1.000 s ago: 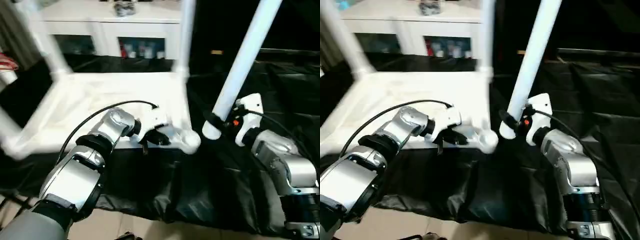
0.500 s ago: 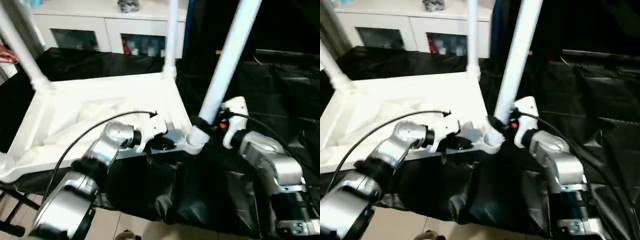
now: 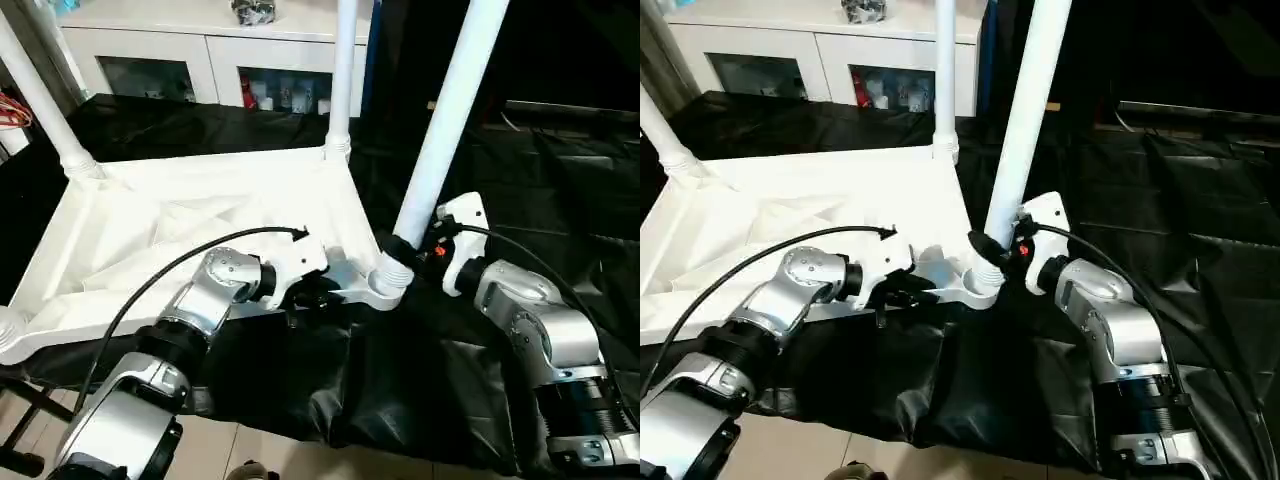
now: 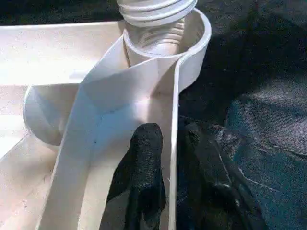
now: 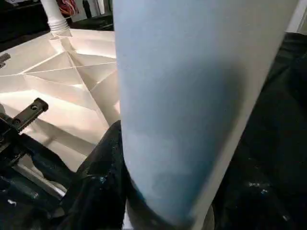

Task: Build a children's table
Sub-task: Insert table leg to table base

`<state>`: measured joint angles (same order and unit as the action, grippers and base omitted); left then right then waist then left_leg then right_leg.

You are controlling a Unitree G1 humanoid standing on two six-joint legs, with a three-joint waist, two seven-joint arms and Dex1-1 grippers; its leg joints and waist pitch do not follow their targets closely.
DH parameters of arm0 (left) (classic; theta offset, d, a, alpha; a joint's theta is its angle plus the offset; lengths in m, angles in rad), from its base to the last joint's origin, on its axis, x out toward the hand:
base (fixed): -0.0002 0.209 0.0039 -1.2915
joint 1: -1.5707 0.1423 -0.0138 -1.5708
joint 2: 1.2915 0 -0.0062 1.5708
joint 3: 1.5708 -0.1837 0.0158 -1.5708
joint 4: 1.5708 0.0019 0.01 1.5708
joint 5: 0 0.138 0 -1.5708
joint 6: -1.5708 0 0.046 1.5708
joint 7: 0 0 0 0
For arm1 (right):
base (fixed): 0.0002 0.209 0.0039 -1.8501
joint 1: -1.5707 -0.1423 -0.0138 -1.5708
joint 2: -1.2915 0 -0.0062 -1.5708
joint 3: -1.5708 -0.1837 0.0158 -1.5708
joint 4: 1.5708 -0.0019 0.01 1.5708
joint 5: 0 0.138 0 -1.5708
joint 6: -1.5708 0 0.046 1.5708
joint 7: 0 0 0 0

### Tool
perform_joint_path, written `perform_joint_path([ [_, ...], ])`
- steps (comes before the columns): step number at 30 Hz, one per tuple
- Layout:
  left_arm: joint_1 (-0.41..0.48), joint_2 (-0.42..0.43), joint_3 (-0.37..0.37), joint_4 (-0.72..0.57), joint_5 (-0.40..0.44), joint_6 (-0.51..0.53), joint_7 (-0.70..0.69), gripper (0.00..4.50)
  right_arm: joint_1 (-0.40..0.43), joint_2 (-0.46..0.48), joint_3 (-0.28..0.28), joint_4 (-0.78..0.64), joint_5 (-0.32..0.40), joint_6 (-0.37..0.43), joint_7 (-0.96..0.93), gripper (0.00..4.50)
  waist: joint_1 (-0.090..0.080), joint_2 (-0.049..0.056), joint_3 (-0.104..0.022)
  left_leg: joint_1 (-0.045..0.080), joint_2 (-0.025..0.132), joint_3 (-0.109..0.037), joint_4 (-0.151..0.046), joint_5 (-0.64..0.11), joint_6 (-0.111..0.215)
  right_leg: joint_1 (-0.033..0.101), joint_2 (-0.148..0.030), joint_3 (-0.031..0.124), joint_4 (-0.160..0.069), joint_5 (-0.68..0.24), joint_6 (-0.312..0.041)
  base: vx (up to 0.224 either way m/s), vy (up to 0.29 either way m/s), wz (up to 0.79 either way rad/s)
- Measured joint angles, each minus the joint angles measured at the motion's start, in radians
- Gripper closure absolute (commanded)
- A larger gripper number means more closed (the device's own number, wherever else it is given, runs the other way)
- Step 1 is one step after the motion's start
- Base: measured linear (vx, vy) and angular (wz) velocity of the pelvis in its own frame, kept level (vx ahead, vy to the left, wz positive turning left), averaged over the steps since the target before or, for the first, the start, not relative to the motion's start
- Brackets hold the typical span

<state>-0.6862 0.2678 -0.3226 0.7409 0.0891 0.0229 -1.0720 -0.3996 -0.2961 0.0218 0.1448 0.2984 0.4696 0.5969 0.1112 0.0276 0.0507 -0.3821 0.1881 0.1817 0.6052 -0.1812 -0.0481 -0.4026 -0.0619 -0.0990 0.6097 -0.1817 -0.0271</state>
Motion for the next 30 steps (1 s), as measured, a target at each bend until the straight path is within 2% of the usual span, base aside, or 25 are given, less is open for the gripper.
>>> perform_joint_path([
  [2,0.0,0.0,0.004,0.0,-0.008,0.006,-0.008,3.61,0.0,0.0,0.001,0.0,0.0,0.0,0.001,2.61,0.0,0.0,0.0,0.0,0.0,0.0,0.0,0.0,0.0,0.0,0.0,0.0,0.0,0.0,0.0,0.0,0.0,0.0],
  [3,0.0,0.0,0.005,0.0,-0.009,0.009,-0.011,3.97,0.0,0.0,0.004,0.0,0.0,0.0,0.001,2.61,0.0,0.0,0.0,0.0,0.0,0.0,0.0,0.0,0.0,0.0,0.0,0.0,0.0,0.0,0.0,0.0,0.0,0.0],
  [5,0.0,-0.001,0.009,0.003,-0.015,0.014,-0.017,3.97,0.0,0.0,0.01,0.0,0.0,0.0,0.009,2.61,0.0,0.0,0.0,0.0,0.0,0.0,0.0,0.0,0.0,0.0,0.0,0.0,0.0,0.0,0.0,0.0,0.0,0.0],
  [6,0.0,-0.001,0.011,0.007,-0.017,0.014,-0.021,4.18,-0.002,0.0,0.017,0.003,0.0,0.001,0.019,2.61,0.0,0.0,0.0,0.0,0.0,0.0,0.0,0.0,0.0,0.0,0.0,0.0,0.0,0.0,0.0,0.0,0.0,0.0],
  [10,-0.001,-0.001,0.012,0.014,-0.018,0.013,-0.028,4.47,-0.021,0.0,0.037,0.024,-0.004,0.002,0.036,2.61,0.0,0.0,0.0,0.0,0.0,0.0,0.0,0.0,0.0,0.0,0.0,0.0,0.0,0.0,-0.001,0.0,0.0,0.0],
  [24,0.004,0.006,0.013,0.009,-0.016,0.017,-0.035,4.5,-0.067,-0.02,0.087,0.076,-0.036,0.033,0.077,2.61,-0.009,-0.01,-0.006,0.002,0.0,0.0,-0.001,0.0,0.0,0.001,0.0,0.001,0.0,0.0,-0.001,0.0,0.0,0.0],
  [30,0.015,0.006,0.016,-0.017,-0.018,0.032,-0.037,4.5,-0.083,-0.027,0.086,0.101,-0.033,0.035,0.108,2.61,-0.009,-0.012,-0.006,0.002,0.0,0.001,-0.001,0.0,0.0,0.001,0.0,0.001,0.0,0.002,-0.003,0.0,0.0,0.0],
])
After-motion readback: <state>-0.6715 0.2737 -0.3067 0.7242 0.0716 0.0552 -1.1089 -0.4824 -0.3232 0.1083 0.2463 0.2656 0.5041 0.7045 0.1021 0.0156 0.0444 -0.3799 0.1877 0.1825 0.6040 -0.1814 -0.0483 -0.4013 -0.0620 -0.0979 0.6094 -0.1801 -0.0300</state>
